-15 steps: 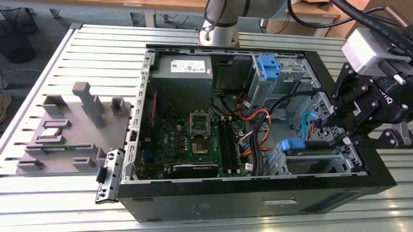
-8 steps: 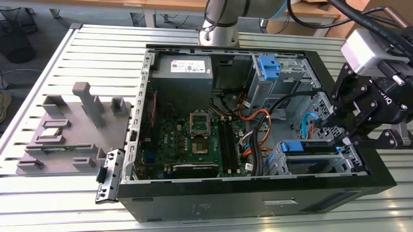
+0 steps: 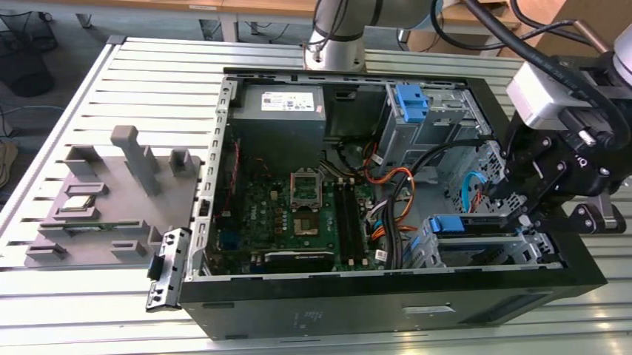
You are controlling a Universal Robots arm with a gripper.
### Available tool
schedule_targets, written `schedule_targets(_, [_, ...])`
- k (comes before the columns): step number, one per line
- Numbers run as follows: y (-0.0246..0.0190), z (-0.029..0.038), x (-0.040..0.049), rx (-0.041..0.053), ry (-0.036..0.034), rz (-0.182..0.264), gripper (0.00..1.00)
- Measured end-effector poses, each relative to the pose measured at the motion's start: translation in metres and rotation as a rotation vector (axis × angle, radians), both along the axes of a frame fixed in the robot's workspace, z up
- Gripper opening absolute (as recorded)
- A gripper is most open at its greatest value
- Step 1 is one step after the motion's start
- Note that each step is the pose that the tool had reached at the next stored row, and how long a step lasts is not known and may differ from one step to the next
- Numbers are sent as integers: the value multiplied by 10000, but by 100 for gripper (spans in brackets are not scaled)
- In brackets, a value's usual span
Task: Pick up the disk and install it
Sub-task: 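Insert the disk into the insertion slot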
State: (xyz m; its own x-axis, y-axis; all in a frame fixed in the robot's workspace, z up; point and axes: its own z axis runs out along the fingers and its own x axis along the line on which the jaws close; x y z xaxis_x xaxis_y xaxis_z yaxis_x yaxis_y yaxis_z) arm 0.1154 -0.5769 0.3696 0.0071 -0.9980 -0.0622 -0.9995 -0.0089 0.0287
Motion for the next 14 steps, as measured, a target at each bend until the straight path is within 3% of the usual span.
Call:
schedule_targets(3, [10, -23, -19, 1, -79, 22, 42])
schedule_targets(14, [21, 3, -26, 0, -83, 23, 42])
